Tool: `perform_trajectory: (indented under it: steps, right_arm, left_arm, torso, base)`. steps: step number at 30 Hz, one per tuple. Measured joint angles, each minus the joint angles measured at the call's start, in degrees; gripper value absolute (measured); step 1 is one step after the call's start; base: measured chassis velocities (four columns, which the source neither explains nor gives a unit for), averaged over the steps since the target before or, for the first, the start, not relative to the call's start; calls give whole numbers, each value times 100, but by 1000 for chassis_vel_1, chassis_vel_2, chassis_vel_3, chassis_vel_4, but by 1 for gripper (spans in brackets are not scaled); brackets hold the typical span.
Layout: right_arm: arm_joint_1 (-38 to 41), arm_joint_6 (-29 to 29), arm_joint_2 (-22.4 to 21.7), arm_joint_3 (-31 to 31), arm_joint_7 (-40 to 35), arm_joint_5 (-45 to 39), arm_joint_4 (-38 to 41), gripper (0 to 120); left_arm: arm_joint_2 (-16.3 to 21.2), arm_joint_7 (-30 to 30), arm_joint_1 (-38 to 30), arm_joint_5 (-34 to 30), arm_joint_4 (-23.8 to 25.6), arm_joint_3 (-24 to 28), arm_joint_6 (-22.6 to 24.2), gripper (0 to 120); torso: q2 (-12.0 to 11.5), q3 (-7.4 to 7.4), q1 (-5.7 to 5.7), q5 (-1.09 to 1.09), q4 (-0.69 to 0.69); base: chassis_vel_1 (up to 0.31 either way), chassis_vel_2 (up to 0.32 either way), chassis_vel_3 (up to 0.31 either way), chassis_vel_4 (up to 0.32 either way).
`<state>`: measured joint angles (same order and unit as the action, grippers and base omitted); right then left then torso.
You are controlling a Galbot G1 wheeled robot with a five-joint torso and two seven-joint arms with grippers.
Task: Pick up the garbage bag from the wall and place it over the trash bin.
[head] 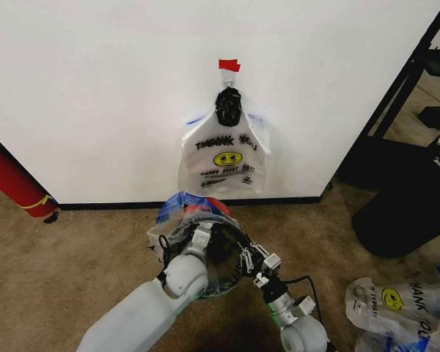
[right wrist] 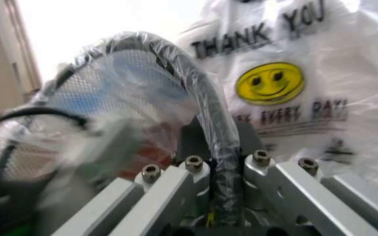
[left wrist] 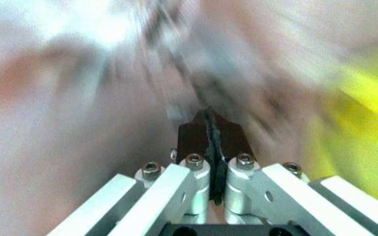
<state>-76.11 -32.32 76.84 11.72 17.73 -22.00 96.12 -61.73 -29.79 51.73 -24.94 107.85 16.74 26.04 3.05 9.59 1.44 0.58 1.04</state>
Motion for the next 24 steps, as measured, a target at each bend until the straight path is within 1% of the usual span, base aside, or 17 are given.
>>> perform_trajectory:
  steps: [4,7,8,12,16,20,24]
  right_arm:
    - [222,-76,227,97,-71,101,-268,0]
    - [324,-143,307,134,-83,206,-391,0]
    - [324,-143,307,134,-83,206,-391,0]
    - [437,-306,322,195,-6,498,-521,0]
    - [492,-377,315,194,53,590,-567,0]
    - [518,-410,313,144,112,597,-549,0]
    - [498,-425,293,80,228,557,-427,0]
  left_arm:
    - [158,11,255,168,416,98,30,0]
    - [310,11,428,362,642,94,70,0]
    - [310,11,428,362,642,94,70,0]
    - [527,10,622,505,806,40,191,0]
    - [574,14,698,533,812,31,264,0]
    - [491,15,688,520,733,119,402,0]
    - [340,-4,488,544,407,276,519,0]
  torso:
    - [0,0,0,0,0]
    - [0,0,0,0,0]
    - [0,0,0,0,0]
    - [0,0,0,0,-1]
    - [0,0,0,0,-1]
    - [0,0,0,0,-1]
    - [0,0,0,0,-1]
  base:
    - [0,0,0,0]
    - [0,0,0,0]
    - [0,0,0,0]
    - [0,0,0,0]
    - [0,0,0,0]
    - [0,0,0,0]
    - [0,0,0,0]
